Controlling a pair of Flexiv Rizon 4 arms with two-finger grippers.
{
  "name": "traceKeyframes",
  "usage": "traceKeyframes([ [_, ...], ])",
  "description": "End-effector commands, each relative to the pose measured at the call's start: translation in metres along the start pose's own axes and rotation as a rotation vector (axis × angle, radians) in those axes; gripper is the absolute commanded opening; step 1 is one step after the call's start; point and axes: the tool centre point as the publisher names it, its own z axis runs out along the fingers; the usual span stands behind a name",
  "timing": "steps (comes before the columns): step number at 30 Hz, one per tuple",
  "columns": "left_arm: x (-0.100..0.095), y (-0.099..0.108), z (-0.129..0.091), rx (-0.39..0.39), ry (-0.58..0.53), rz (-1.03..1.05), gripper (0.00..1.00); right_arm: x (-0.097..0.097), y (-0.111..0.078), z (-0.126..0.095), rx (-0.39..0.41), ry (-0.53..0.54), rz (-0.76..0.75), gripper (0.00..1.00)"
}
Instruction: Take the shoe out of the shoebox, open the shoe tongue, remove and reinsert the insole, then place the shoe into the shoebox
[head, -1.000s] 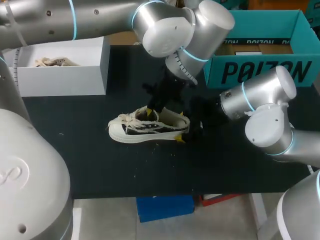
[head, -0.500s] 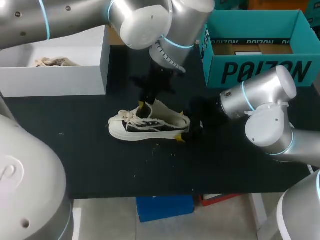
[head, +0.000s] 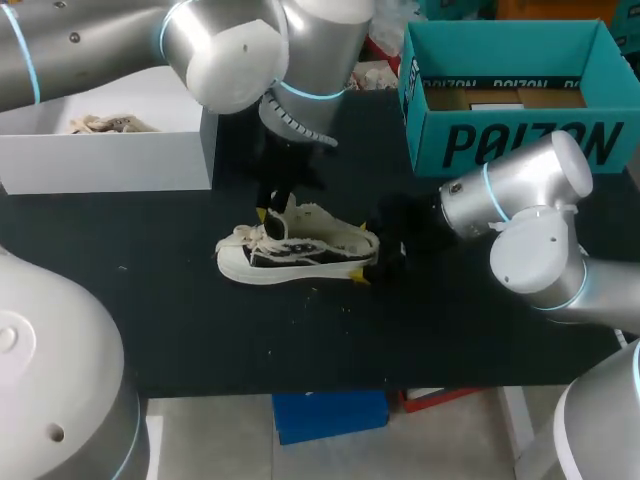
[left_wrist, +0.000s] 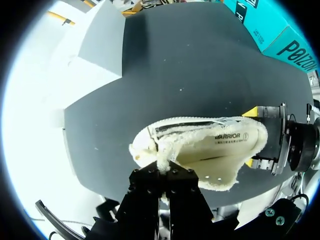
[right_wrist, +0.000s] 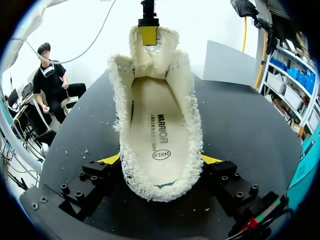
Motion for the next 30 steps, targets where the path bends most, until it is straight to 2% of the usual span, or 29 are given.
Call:
traceKeyframes([
  [1, -0.013, 0.006, 0.004, 0.017, 0.122, -0.002, 0.0, 0.0, 0.0, 0.0, 0.002, 0.001, 0.001, 0.0],
  [13, -0.021, 0.014, 0.019, 0.012, 0.178, 0.02, 0.0, 0.0, 0.0, 0.0, 0.002, 0.001, 0.001, 0.0],
  [30, -0.026, 0.014, 0.034, -0.016, 0.183, 0.005, 0.0, 0.0, 0.0, 0.0, 0.002, 0.001, 0.001, 0.0],
])
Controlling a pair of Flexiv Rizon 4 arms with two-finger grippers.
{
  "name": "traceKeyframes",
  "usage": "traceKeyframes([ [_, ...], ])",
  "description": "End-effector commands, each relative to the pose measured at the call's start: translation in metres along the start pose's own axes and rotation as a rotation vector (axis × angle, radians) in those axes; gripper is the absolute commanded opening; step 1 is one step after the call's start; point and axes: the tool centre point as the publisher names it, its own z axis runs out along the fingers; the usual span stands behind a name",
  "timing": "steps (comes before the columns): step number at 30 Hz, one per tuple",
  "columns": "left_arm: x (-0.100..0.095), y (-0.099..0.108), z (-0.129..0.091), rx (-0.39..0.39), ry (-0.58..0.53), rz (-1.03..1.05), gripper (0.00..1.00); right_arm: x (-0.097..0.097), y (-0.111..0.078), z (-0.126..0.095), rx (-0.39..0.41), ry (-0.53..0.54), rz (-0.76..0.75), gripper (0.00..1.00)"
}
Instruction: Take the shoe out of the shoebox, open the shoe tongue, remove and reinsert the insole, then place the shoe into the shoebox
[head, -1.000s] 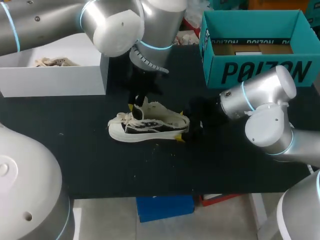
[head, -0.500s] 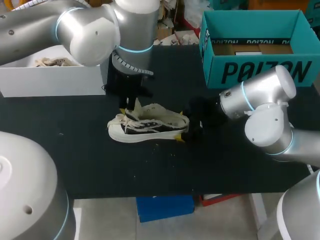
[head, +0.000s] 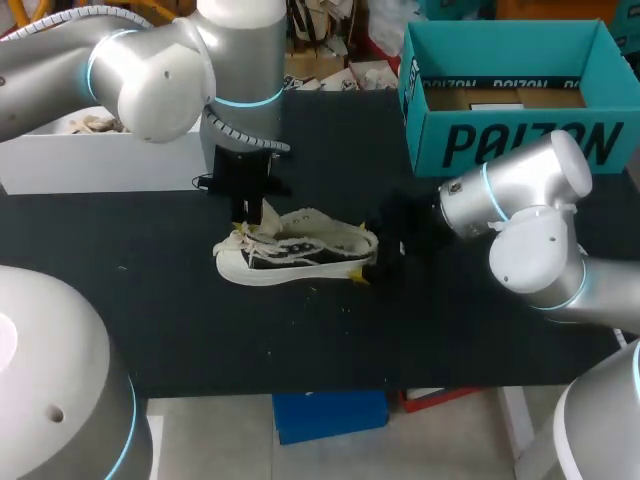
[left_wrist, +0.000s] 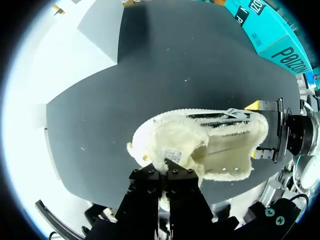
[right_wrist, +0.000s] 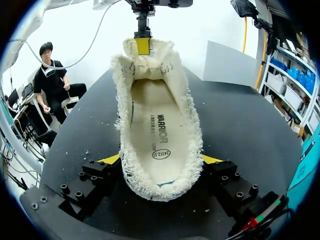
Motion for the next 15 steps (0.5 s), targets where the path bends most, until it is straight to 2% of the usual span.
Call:
traceKeyframes([
  [1, -0.004, 0.0, 0.006, -0.009, -0.001, -0.001, 0.0, 0.0, -0.002, 0.0, 0.003, 0.0, 0.002, 0.0],
  [2, -0.004, 0.0, 0.007, -0.012, -0.003, 0.0, 0.0, 0.0, -0.002, 0.0, 0.003, 0.0, 0.002, 0.0],
  [3, -0.004, 0.0, 0.007, -0.013, -0.004, 0.0, 0.08, 0.0, -0.002, 0.0, 0.003, 0.0, 0.002, 0.0],
  [4, -0.004, -0.001, 0.007, -0.015, -0.005, 0.0, 0.32, 0.0, -0.002, 0.0, 0.003, 0.0, 0.002, 0.0],
  [7, -0.005, -0.003, 0.004, -0.028, 0.006, 0.009, 0.76, 0.0, -0.002, 0.0, 0.003, 0.0, 0.002, 0.0],
  [8, -0.005, -0.003, 0.002, -0.031, 0.014, 0.022, 1.0, 0.0, -0.002, 0.0, 0.003, 0.0, 0.002, 0.0],
  [15, -0.002, -0.009, -0.03, -0.008, 0.082, 0.231, 0.99, 0.0, -0.002, 0.0, 0.003, 0.0, 0.002, 0.0],
])
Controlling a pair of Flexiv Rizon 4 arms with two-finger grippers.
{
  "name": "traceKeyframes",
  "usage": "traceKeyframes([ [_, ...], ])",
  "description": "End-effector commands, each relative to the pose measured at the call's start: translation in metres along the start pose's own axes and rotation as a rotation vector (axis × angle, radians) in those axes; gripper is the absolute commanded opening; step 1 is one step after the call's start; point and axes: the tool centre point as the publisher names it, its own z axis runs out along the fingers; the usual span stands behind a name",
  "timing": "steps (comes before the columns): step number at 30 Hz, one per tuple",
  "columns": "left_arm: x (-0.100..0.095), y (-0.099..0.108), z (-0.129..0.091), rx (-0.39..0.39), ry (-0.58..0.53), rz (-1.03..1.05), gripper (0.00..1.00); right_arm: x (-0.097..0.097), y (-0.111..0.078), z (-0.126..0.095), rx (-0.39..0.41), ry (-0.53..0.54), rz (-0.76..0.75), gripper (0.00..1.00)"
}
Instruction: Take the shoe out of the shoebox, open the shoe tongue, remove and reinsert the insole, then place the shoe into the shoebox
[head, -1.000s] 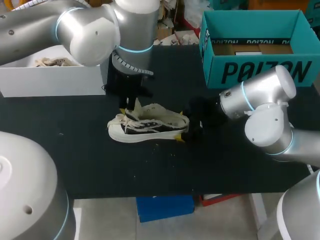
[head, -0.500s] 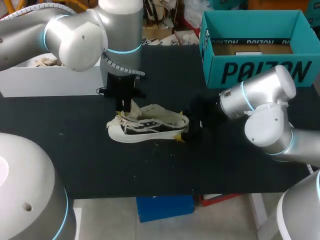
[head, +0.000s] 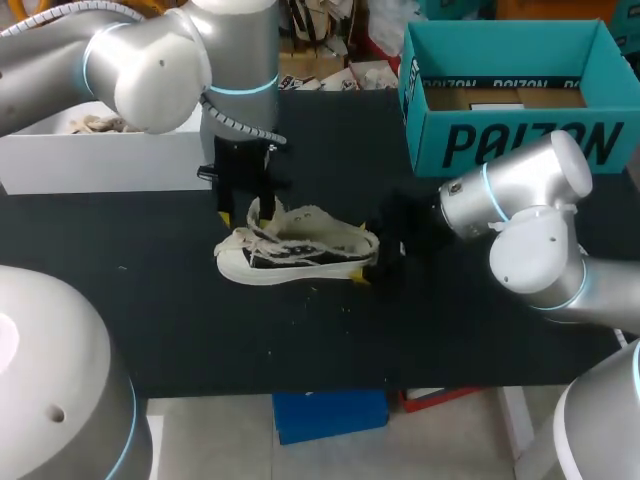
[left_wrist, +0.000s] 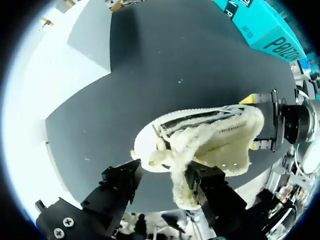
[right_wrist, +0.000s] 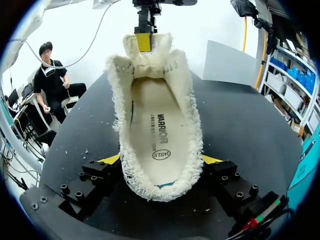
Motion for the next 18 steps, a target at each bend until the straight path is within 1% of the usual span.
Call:
traceKeyframes([
  [1, -0.005, 0.001, -0.023, 0.01, 0.022, 0.136, 0.85, 0.0, 0.0, 0.0, 0.001, 0.001, 0.001, 0.0],
  [3, -0.001, 0.001, -0.033, -0.01, 0.032, 0.252, 0.66, 0.0, 0.0, 0.0, 0.001, 0.001, 0.001, 0.0],
  [4, 0.001, 0.0, -0.037, -0.009, 0.031, 0.302, 0.62, 0.0, 0.0, 0.0, 0.001, 0.001, 0.001, 0.0],
  [5, 0.003, 0.0, -0.042, -0.017, 0.04, 0.36, 0.49, 0.0, 0.0, 0.0, 0.001, 0.001, 0.001, 0.0],
  [6, 0.005, 0.0, -0.047, -0.031, 0.056, 0.404, 0.46, 0.0, 0.0, 0.0, 0.001, 0.001, 0.001, 0.0],
  [7, 0.008, -0.001, -0.051, -0.028, 0.056, 0.45, 0.43, 0.0, 0.0, 0.0, 0.001, 0.001, 0.001, 0.0],
  [8, 0.011, 0.0, -0.056, -0.03, 0.055, 0.511, 0.37, 0.0, 0.0, 0.0, 0.001, 0.001, 0.001, 0.0],
  [9, 0.014, -0.001, -0.06, -0.028, 0.056, 0.555, 0.22, 0.0, 0.0, 0.0, 0.001, 0.001, 0.001, 0.0],
  [10, 0.018, -0.003, -0.063, -0.021, 0.055, 0.601, 0.04, 0.0, 0.0, 0.0, 0.001, 0.001, 0.001, 0.0],
  [11, 0.021, -0.004, -0.066, -0.023, 0.055, 0.65, 0.0, 0.0, 0.0, 0.0, 0.001, 0.001, 0.001, 0.0],
  [14, 0.033, -0.008, -0.073, -0.045, 0.087, 0.802, 0.0, 0.0, 0.0, 0.0, 0.001, 0.001, 0.001, 0.0],
  [18, 0.046, -0.013, -0.073, -0.116, 0.151, 0.954, 0.0, 0.0, 0.0, 0.0, 0.001, 0.001, 0.001, 0.0],
])
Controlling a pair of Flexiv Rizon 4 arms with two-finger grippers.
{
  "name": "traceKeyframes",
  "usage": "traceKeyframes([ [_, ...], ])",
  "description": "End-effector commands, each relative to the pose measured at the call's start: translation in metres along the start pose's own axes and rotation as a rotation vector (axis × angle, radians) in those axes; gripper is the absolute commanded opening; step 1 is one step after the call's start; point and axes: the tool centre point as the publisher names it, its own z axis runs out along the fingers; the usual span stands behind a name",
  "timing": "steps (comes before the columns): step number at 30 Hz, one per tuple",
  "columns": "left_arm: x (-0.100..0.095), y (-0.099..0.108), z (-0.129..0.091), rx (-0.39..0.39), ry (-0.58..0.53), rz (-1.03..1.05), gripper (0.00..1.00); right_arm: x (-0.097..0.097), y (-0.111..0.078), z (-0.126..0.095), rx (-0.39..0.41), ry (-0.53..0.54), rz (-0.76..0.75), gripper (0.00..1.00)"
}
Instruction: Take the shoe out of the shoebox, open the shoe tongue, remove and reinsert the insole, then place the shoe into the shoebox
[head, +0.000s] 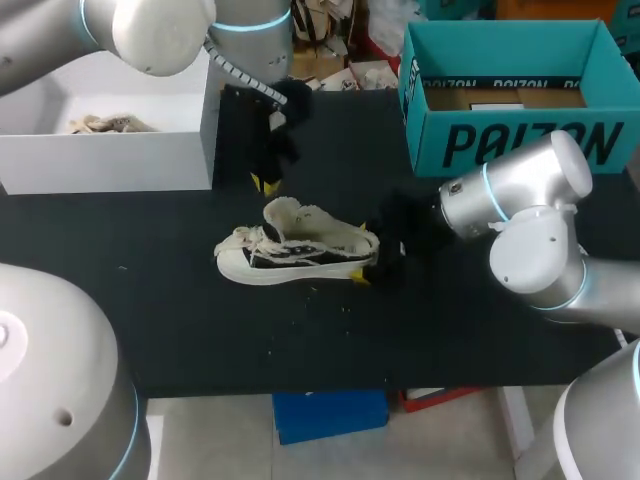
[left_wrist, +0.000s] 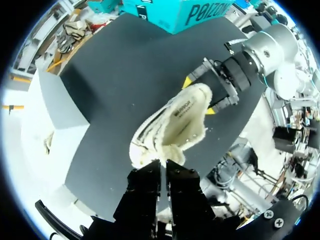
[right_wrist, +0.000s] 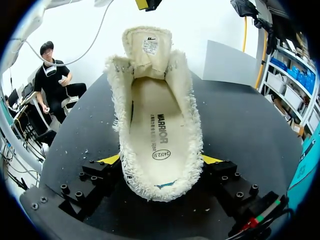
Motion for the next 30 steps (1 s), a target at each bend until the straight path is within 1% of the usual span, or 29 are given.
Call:
traceKeyframes([
  [1, 0.005, -0.017, 0.004, -0.108, 0.125, 0.403, 0.0, 0.0, 0.0, 0.0, 0.001, 0.001, 0.001, 0.0],
  [7, 0.014, -0.024, 0.005, -0.207, 0.346, 0.573, 0.0, 0.0, 0.0, 0.0, 0.001, 0.001, 0.001, 0.0],
  [22, 0.014, -0.024, 0.005, -0.207, 0.346, 0.573, 0.0, 0.0, 0.0, 0.0, 0.001, 0.001, 0.001, 0.0],
  [23, 0.012, -0.021, 0.006, -0.183, 0.319, 0.573, 0.0, 0.0, 0.0, 0.0, 0.001, 0.001, 0.001, 0.0],
  [24, 0.013, -0.017, 0.006, -0.14, 0.294, 0.609, 0.0, 0.0, 0.0, 0.0, 0.001, 0.001, 0.001, 0.0],
  [25, 0.015, -0.016, 0.007, -0.124, 0.275, 0.631, 0.0, 0.0, 0.0, 0.0, 0.001, 0.001, 0.001, 0.0],
  [27, 0.021, -0.013, 0.008, -0.062, 0.26, 0.672, 0.0, 0.0, 0.0, 0.0, 0.001, 0.001, 0.001, 0.0],
  [29, 0.028, -0.013, 0.01, -0.016, 0.239, 0.694, 0.0, 0.0, 0.0, 0.0, 0.001, 0.001, 0.001, 0.0],
  [30, 0.03, -0.013, 0.01, -0.003, 0.25, 0.71, 0.0, 0.0, 0.0, 0.0, 0.001, 0.001, 0.001, 0.0],
])
